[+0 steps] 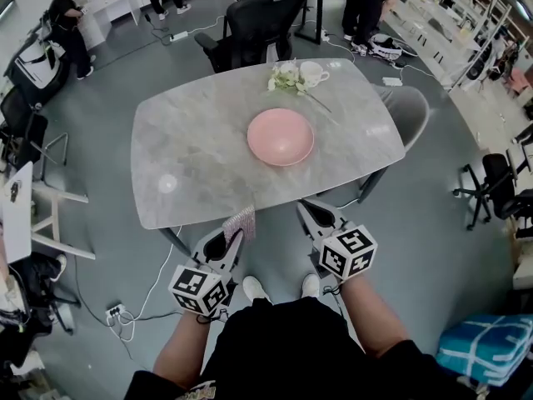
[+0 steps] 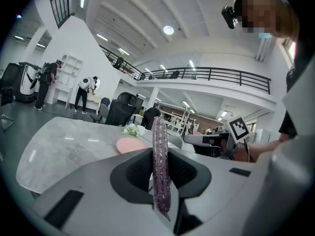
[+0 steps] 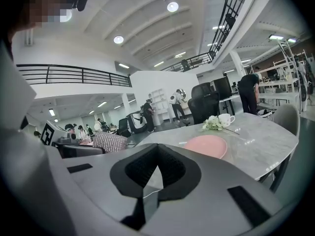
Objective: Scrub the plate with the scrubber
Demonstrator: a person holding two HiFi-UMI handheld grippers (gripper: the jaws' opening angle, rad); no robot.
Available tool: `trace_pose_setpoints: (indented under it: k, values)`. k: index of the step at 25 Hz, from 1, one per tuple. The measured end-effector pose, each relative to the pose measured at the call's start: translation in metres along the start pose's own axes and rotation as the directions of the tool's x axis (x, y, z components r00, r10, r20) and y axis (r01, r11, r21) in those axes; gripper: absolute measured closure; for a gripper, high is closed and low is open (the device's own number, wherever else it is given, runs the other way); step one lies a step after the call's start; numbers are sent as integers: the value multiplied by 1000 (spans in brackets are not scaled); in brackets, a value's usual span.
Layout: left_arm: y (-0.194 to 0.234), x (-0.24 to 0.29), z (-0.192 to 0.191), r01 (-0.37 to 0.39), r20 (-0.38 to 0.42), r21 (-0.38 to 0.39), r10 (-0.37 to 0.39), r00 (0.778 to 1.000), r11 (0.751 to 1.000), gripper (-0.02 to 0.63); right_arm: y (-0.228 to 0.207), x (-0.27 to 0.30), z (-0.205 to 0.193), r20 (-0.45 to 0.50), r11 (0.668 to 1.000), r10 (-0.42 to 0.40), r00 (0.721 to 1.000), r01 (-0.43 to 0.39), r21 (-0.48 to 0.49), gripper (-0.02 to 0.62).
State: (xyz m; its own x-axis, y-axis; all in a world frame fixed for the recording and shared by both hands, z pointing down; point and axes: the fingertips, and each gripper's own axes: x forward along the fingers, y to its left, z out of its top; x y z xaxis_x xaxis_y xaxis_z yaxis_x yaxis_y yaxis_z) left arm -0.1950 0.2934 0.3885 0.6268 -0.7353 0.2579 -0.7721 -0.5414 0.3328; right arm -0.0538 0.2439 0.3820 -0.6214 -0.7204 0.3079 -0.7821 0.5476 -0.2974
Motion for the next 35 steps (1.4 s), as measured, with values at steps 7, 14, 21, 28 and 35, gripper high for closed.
trace_pose_setpoints:
  k: [7, 14, 21, 28, 35]
  values:
    - [40, -18, 8, 9, 12, 3, -9, 1000, 1000, 525, 27, 33, -7, 10, 999, -21, 1000, 20, 27, 582]
    - [66, -16, 16, 15, 29, -9, -15, 999, 1000, 525, 35, 57, -4, 4, 999, -28, 1000, 28, 16, 581]
    - [82, 3, 28, 7, 35, -17, -7, 999, 1000, 525, 16, 76, 4, -8, 999, -41, 999, 41, 25, 581]
    - [86, 38, 35, -13, 20, -30, 14, 1000, 999, 525, -28, 90, 15, -12, 998, -46, 999, 46, 37, 581]
    - [80, 102, 39, -30, -20, -34, 29, 999, 999, 523, -101, 102, 25, -27, 996, -51, 998, 52, 69, 581]
